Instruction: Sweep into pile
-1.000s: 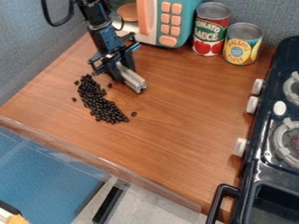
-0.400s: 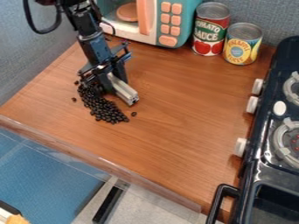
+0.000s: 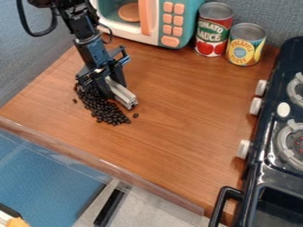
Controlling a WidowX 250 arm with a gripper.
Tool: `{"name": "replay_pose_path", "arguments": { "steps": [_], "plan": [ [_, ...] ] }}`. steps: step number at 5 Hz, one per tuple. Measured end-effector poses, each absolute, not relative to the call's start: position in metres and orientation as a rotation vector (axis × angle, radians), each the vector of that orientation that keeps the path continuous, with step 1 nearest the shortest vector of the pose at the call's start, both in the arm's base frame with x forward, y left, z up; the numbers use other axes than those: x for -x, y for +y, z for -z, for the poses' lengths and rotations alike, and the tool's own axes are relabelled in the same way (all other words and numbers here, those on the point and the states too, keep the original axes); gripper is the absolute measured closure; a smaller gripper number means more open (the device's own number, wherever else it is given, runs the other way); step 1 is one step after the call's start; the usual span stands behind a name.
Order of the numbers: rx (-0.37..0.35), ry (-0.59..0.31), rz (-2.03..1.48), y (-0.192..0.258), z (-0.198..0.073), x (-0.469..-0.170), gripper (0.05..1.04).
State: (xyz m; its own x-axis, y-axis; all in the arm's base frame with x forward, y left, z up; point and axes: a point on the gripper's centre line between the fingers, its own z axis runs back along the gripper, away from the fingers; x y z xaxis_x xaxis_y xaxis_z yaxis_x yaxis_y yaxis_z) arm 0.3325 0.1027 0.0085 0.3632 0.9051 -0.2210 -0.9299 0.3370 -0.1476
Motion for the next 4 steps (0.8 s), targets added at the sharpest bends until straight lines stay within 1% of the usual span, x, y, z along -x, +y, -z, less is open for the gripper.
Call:
{"name": "replay_pose_path", "arguments": {
  "steps": [1, 3, 4],
  "plan": [
    [0.287, 0.104, -1.181, 0.099, -0.010, -0.335, 0.697],
    [0.360, 0.145, -1.153, 0.073, -0.018, -0.344, 0.697],
    [0.391, 0.107, -1.113, 0.058, -0.039, -0.352, 0.697]
  ]
}}
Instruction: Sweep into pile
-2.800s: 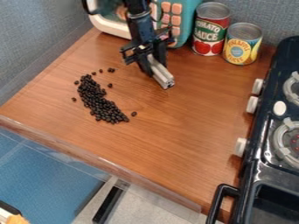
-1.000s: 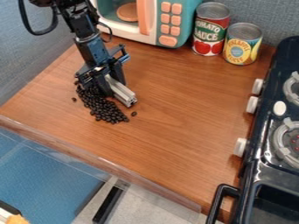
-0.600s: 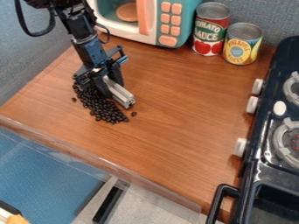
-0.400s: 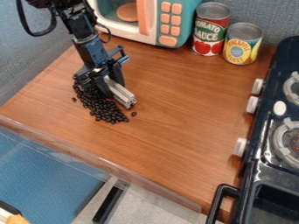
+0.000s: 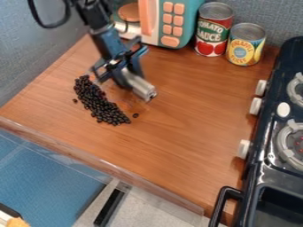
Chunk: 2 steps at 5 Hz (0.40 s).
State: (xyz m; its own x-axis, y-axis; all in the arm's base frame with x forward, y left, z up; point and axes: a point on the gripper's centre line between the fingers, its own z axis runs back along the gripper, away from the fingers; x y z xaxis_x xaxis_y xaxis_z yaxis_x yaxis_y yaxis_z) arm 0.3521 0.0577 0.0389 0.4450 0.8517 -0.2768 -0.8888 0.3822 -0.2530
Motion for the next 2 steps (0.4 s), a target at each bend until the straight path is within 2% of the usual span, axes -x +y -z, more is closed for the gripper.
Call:
{"name": "replay_pose_path", "arguments": {
  "steps": [1, 2],
  "plan": [
    [0.353, 0.100, -1.060, 0.038, -0.037, -0.356, 0.697],
    [0.271, 0.057, -0.975, 0.015, -0.033, -0.369, 0.697]
  ]
}}
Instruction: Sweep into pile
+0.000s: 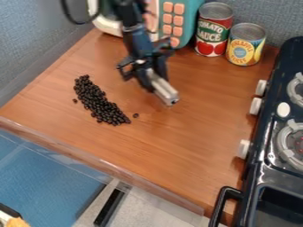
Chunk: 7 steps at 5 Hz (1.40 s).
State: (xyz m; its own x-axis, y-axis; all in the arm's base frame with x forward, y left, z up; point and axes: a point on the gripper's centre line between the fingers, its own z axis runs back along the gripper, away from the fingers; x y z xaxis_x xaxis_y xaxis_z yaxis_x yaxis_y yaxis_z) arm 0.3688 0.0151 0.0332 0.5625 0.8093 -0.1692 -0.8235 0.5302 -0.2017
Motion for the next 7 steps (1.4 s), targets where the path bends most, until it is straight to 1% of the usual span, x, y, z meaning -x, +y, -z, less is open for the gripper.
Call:
{"name": "replay_pose_path", "arguments": {
  "steps": [1, 2, 3, 4, 5, 6, 7],
  "plan": [
    [0.217, 0.081, -0.938, 0.001, -0.014, -0.376, 0.697],
    [0.182, 0.077, -0.943, 0.000, -0.011, -0.388, 0.697],
    [0.158, 0.074, -0.927, 0.000, -0.010, -0.394, 0.636],
    [0.162, 0.094, -0.914, -0.001, -0.008, -0.389, 0.358],
    [0.174, 0.118, -0.893, -0.005, -0.013, -0.380, 0.097],
    [0.196, 0.082, -0.862, -0.007, -0.028, -0.382, 0.072],
    [0.178, 0.048, -0.824, -0.008, -0.038, -0.383, 0.079]
  ]
}}
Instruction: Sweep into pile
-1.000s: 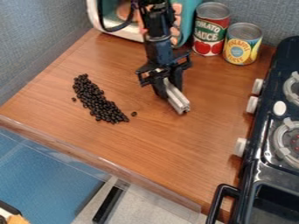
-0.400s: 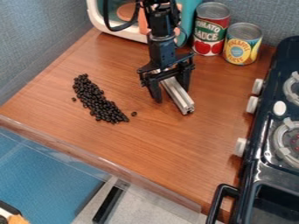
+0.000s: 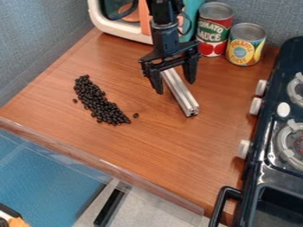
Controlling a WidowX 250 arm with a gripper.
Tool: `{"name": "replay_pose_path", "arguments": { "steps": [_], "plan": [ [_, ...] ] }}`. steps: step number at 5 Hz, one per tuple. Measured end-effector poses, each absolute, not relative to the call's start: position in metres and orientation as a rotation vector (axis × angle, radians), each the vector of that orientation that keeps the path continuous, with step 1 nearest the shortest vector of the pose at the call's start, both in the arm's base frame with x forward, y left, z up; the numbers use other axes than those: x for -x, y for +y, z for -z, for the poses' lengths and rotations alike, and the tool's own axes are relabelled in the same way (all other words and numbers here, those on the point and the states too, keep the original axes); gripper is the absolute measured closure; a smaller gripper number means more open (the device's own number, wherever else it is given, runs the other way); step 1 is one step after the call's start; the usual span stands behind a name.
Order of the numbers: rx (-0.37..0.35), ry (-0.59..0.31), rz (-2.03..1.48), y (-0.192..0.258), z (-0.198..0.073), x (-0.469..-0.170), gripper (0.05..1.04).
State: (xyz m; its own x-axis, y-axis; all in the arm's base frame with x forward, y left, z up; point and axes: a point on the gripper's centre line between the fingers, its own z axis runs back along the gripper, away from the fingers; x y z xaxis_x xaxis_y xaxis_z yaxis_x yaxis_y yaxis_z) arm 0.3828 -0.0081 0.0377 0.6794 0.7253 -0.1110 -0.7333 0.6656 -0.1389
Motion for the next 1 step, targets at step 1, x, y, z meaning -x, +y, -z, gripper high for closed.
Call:
{"name": "replay_pose_path", "arguments": {
  "steps": [1],
  "plan": [
    [0.138, 0.000, -0.766, -0.0180, -0.0407, -0.3862, 0.081]
  ]
}}
